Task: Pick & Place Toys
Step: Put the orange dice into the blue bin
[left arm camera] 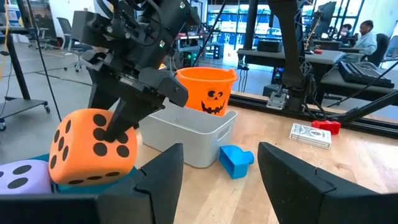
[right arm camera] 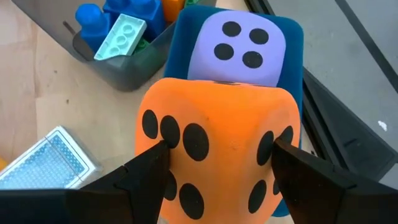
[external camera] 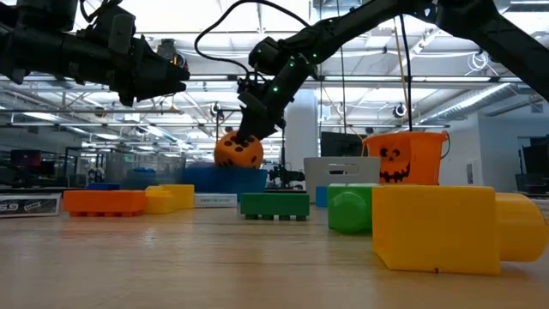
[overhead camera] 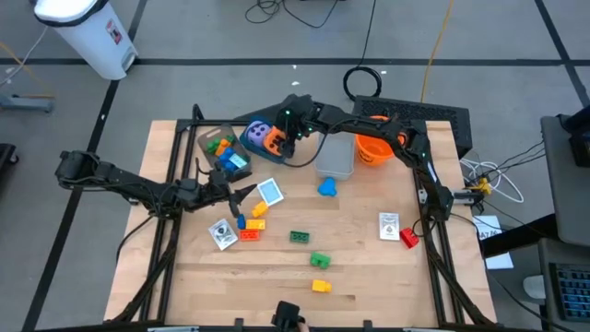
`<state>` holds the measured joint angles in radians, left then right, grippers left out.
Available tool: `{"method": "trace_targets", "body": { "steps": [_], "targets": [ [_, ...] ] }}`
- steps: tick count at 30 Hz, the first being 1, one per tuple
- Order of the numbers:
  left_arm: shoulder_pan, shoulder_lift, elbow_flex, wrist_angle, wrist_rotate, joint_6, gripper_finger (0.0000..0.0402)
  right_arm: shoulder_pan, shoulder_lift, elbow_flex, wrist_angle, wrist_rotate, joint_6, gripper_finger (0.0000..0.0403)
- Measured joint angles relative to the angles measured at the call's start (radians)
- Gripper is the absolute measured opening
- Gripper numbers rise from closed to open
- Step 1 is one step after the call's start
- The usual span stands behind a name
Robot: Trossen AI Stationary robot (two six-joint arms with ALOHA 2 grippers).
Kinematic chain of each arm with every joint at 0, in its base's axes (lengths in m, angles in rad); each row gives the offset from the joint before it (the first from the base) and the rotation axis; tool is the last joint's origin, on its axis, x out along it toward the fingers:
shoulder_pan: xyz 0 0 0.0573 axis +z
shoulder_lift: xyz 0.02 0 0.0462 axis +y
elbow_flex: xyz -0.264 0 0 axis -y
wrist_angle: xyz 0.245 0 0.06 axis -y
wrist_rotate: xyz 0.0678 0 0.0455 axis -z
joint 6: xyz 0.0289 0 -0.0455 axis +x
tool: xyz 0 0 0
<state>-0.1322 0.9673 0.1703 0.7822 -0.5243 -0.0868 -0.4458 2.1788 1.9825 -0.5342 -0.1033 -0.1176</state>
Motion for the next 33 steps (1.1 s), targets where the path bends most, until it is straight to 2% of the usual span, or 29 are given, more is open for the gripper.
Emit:
{"method": "trace_targets", "body": {
  "steps": [2, 6, 27, 33],
  "targets": [
    [0.000, 0.000, 0.000, 0.000, 0.000, 0.000, 0.0216, 0.000, 0.000, 0.000, -0.012, 0.004, -0.008, 0.0258],
    [0.000, 0.000, 0.000, 0.000, 0.000, 0.000, 0.0216, 0.000, 0.000, 0.000, -0.039, 0.077, -0.029, 0.0258],
    [0.000, 0.000, 0.000, 0.000, 0.000, 0.005, 0.0216, -0.002, 0.000, 0.000, -0.031, 0.103, -0.028, 0.0259],
    [0.000, 0.000, 0.000, 0.000, 0.000, 0.005, 0.0216, -0.002, 0.000, 0.000, -0.031, 0.103, -0.026, 0.0284]
  ]
}}
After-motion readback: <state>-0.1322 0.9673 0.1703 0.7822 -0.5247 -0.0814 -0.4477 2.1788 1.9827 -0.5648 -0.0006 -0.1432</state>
